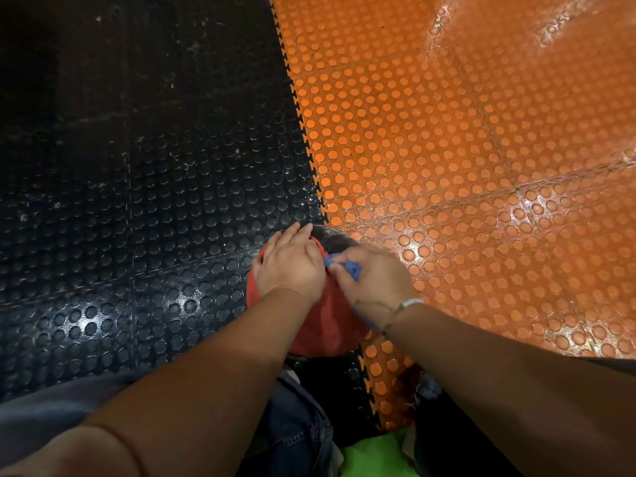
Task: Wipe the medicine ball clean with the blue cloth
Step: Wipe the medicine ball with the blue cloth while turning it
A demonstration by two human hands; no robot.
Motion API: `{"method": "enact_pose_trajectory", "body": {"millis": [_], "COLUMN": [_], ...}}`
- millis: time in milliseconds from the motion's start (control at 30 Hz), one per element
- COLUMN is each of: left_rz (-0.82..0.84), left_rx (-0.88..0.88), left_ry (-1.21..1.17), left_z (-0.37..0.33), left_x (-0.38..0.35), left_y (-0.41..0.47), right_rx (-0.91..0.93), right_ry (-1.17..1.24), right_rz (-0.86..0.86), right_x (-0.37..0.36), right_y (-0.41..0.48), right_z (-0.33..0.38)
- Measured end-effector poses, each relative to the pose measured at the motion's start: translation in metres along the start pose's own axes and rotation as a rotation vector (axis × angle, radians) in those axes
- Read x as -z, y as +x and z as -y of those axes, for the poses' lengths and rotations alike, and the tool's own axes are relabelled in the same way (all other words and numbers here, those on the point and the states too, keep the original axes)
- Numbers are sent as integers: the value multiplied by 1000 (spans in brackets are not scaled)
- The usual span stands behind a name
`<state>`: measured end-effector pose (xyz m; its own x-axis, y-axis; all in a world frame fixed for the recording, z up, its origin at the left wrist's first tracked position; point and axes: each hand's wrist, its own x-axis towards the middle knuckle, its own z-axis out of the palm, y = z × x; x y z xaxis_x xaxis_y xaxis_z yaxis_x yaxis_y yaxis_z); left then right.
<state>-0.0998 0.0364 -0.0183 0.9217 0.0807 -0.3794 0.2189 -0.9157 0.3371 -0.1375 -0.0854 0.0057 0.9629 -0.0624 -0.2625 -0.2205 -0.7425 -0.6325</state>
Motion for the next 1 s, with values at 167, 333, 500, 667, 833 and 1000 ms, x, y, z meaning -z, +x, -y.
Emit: {"method": "enact_pose_trajectory", "body": {"millis": [167,333,500,667,833,1000], "left_rz": [-28,21,36,20,10,-18], "left_rx": [8,-19,-91,-87,-24,39], "left_ry": [-1,10,30,16,-37,-47], "left_z": [1,2,4,3,9,10], "left_x": [-2,5,7,7,10,8], "left_y": [-3,-1,-9,-8,-2,-3], "right_rx": [-204,-90,-496,-538,-316,-227], "right_ry": [57,126,301,274,232,294], "right_rz": [8,13,41,139,330,105], "right_x": [9,3,21,40,34,15], "right_y": [8,4,28,36,29,11], "right_z": [-9,-3,-33,-18,1,-13]}}
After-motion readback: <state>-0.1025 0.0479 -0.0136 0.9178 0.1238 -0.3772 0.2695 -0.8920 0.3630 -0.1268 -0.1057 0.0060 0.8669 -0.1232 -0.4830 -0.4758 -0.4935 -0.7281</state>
